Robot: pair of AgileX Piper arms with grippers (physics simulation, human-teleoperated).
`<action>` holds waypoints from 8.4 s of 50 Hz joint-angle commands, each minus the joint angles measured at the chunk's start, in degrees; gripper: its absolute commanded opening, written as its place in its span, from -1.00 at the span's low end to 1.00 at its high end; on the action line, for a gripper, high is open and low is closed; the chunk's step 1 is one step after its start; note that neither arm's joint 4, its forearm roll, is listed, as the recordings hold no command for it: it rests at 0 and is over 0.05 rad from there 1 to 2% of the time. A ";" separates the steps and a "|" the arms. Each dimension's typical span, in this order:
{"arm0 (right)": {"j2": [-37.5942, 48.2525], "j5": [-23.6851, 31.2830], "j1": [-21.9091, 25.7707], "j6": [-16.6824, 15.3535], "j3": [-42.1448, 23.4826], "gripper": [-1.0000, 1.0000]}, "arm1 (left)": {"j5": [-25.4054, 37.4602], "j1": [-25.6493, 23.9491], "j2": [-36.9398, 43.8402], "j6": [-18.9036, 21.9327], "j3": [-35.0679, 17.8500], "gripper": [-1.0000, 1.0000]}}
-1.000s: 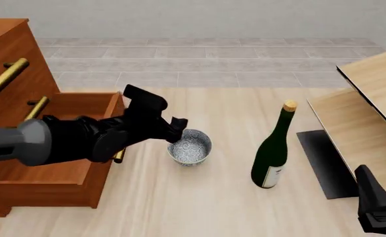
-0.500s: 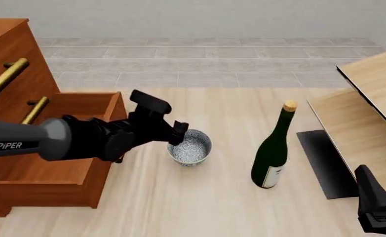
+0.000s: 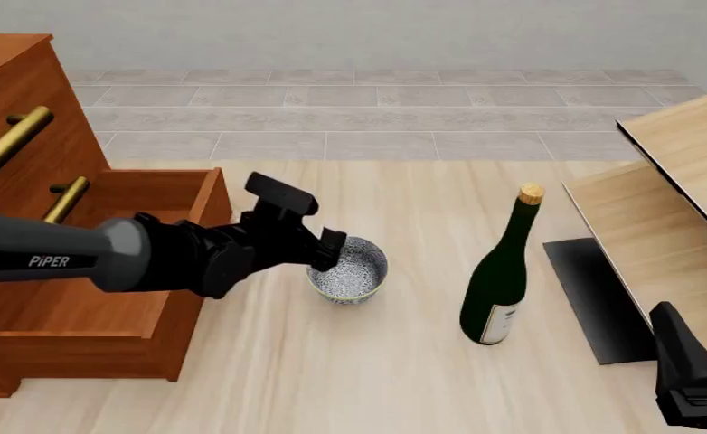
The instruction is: Put the bowl on top of the cabinet.
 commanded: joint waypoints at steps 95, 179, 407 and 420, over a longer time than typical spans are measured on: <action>-0.01 0.00 0.01 0.00 0.00 1.00 | -0.93 0.41 10.33 -0.22 -3.40 1.00; 0.00 0.00 0.00 -0.01 0.00 1.00 | 7.81 6.08 -36.50 -2.47 4.87 -1.00; -0.01 0.00 -0.01 0.00 0.00 1.00 | 36.28 71.13 -43.10 -38.05 -10.40 -1.00; -0.01 0.00 0.00 0.01 0.00 1.00 | 35.28 70.77 -41.87 -37.33 -9.23 -1.00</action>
